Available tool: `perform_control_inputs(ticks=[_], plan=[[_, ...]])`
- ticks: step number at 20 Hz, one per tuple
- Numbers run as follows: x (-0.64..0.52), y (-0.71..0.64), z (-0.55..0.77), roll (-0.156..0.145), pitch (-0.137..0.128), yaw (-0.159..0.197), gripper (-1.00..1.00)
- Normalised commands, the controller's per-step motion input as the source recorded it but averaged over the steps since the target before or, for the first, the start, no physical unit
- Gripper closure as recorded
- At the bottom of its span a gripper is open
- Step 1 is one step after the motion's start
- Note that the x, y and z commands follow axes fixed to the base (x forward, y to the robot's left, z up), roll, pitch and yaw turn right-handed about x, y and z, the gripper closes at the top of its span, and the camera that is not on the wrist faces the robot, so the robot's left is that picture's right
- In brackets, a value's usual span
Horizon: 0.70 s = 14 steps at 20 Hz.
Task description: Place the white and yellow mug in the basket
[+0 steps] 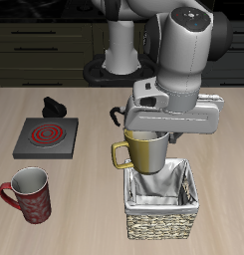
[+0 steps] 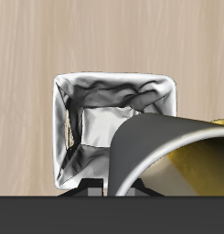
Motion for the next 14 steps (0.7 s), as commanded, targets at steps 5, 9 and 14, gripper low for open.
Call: perform_control_inputs(ticks=[5,9,14], plan=[[0.19,0.15,-0.26,0.015,0.030,0.017,1.00],[0.25,0.11,-0.45,0.011,0.041,0.024,1.00],[0.18,-0.01,-0.46,-0.010,0.047,0.038,1.00]])
